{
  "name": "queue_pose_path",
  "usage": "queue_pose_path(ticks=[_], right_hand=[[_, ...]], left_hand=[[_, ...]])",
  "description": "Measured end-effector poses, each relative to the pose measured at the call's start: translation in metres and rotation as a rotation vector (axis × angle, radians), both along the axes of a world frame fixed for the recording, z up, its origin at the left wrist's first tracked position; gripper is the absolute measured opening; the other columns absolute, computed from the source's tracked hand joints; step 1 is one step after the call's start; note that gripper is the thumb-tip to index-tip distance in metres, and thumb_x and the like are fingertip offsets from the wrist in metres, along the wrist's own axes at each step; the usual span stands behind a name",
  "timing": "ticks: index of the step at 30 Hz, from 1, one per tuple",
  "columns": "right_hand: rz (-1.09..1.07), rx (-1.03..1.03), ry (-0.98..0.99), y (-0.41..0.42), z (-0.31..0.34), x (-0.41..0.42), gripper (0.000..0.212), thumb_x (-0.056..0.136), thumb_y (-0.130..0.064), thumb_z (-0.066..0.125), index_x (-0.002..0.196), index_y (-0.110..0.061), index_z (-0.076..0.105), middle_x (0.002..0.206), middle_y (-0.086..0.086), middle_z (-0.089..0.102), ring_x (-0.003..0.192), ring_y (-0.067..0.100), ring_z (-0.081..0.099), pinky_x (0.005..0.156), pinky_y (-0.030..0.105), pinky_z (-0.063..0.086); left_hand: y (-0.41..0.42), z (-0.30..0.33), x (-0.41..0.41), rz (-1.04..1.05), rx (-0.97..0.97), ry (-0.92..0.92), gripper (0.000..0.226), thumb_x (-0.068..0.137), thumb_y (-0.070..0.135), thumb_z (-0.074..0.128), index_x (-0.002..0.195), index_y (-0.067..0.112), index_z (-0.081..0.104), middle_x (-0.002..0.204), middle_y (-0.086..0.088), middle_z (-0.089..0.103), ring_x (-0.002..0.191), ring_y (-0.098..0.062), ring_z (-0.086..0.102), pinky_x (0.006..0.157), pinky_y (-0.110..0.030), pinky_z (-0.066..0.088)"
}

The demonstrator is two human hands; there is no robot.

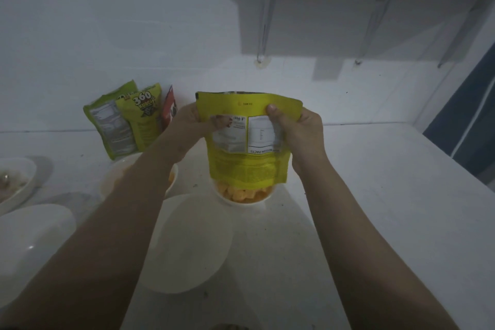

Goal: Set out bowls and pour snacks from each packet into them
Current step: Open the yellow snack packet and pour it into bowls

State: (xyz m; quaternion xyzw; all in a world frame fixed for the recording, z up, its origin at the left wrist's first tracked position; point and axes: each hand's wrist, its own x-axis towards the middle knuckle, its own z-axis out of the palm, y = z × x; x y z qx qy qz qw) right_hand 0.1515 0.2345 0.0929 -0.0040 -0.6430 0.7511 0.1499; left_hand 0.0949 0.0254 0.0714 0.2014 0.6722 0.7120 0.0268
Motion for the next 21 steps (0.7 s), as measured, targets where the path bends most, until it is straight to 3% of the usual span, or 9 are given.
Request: queue_pose_path(ticks=[4, 8, 10, 13, 18, 21], right_hand=[[-0.049, -0.104, 0.038, -0.001, 0.006, 0.0, 0.009, 0.086, -0.01, 0.072, 0.078, -0.007, 0.071, 0.069, 0.002, 0.075, 0.065, 0.019, 0.071, 0.064, 0.033, 0.061], [-0.064, -0.106, 0.05, -0.001, 0.006, -0.002, 0.01, 0.086, -0.012, 0.072, 0.078, -0.007, 0.071, 0.071, 0.004, 0.075, 0.068, 0.021, 0.071, 0.068, 0.037, 0.061], [-0.072, -0.109, 0.049, 0.0, 0.006, -0.002, 0.01, 0.086, -0.012, 0.072, 0.077, -0.008, 0.071, 0.072, 0.005, 0.075, 0.069, 0.023, 0.072, 0.068, 0.039, 0.061], [-0.069, -0.089, 0.054, 0.0, 0.004, -0.002, 0.011, 0.086, -0.013, 0.073, 0.077, -0.008, 0.071, 0.073, 0.006, 0.075, 0.07, 0.025, 0.072, 0.07, 0.043, 0.061], [-0.082, -0.107, 0.05, 0.003, 0.006, -0.004, 0.011, 0.086, -0.013, 0.072, 0.077, -0.008, 0.07, 0.069, 0.001, 0.075, 0.065, 0.019, 0.072, 0.064, 0.033, 0.061], [-0.08, -0.069, 0.035, 0.004, 0.004, -0.004, 0.011, 0.086, -0.014, 0.073, 0.078, -0.007, 0.071, 0.07, 0.002, 0.075, 0.067, 0.019, 0.072, 0.066, 0.036, 0.061]], left_hand=[[-0.002, -0.011, 0.0, -0.027, -0.139, -0.075, 0.037, 0.072, 0.018, 0.073, 0.109, 0.014, 0.07, 0.105, 0.003, 0.075, 0.1, -0.012, 0.07, 0.08, -0.021, 0.056], [-0.003, -0.035, -0.002, -0.045, -0.24, -0.136, 0.041, 0.081, 0.009, 0.073, 0.12, 0.014, 0.066, 0.113, 0.0, 0.072, 0.103, -0.014, 0.069, 0.084, -0.024, 0.057], [-0.003, -0.047, -0.002, -0.044, -0.29, -0.157, 0.04, 0.081, 0.012, 0.074, 0.12, 0.017, 0.067, 0.113, 0.001, 0.073, 0.102, -0.014, 0.069, 0.081, -0.023, 0.057], [-0.004, -0.055, 0.0, -0.021, -0.331, -0.179, 0.038, 0.082, 0.014, 0.074, 0.119, 0.019, 0.067, 0.113, 0.0, 0.072, 0.102, -0.017, 0.069, 0.087, -0.031, 0.056], [-0.006, -0.056, 0.0, -0.017, -0.404, -0.169, 0.035, 0.077, 0.02, 0.08, 0.11, 0.021, 0.07, 0.104, -0.008, 0.074, 0.083, -0.02, 0.069, 0.072, -0.03, 0.056], [-0.003, -0.048, 0.003, -0.044, -0.374, -0.157, 0.039, 0.073, 0.025, 0.081, 0.109, 0.031, 0.067, 0.106, 0.005, 0.074, 0.098, -0.017, 0.07, 0.077, -0.025, 0.058]])
